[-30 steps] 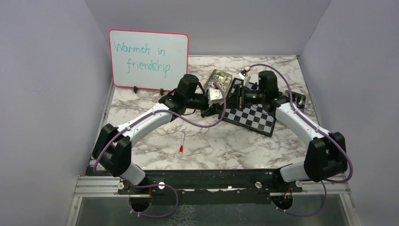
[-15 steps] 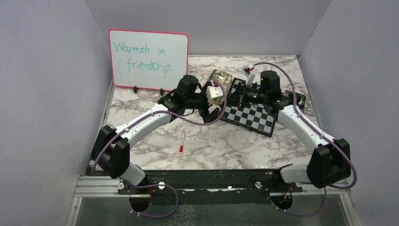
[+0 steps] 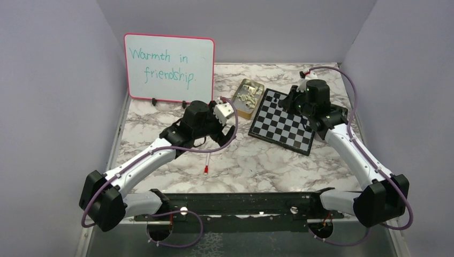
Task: Set up the chess pieces on the board
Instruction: Place the chess piece on the chessboard.
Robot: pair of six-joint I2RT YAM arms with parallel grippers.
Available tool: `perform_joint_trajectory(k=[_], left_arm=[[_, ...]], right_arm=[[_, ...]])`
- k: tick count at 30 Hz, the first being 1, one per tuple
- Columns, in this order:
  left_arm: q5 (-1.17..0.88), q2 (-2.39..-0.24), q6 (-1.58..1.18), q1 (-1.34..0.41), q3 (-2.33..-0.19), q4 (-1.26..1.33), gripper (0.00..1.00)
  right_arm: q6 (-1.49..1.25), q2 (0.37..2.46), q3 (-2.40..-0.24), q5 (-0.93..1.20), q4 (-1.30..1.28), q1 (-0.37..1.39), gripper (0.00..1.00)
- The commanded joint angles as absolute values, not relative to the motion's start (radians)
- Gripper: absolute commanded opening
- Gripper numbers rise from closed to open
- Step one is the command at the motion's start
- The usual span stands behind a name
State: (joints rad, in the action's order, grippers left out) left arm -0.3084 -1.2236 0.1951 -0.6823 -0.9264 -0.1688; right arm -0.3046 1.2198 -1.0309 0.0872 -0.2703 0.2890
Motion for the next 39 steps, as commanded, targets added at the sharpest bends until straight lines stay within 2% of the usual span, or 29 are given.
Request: perform_joint_trajectory(k=[1, 4, 10, 21, 29, 39], left_arm=[[-0.051, -1.129, 0.060, -0.683, -0.848, -0.178, 0.99], [-0.015, -1.108, 0.017, -0.681, -0.847, -0.246, 0.99], [-0.093, -1.058, 0.022, -0.682, -0.806, -0.268, 0.99], [-0.133, -1.014, 0.005, -0.681, -0.770, -0.229, 0.99], [-0.128, -1.002, 0.005, -0.681, -0.764, -0.216, 0.99], [-0.126, -0.999, 0.005, -0.682, -0.761, -0.216, 0.99]], right_arm=[[-0.209, 1.280, -1.080, -0.142, -0.303, 0.269, 0.08], [-0.197, 1.349, -1.105, -0.170, -0.268, 0.260, 0.08], [-0.190, 1.505, -1.176, -0.211, -0.164, 0.250, 0.09], [-0.178, 1.822, -1.450, -0.296, -0.209, 0.235, 0.10], [-0.195, 1.956, -1.557, -0.321, -0.242, 0.226, 0.10], [-0.225, 2.039, -1.579, -0.329, -0.262, 0.215, 0.10]])
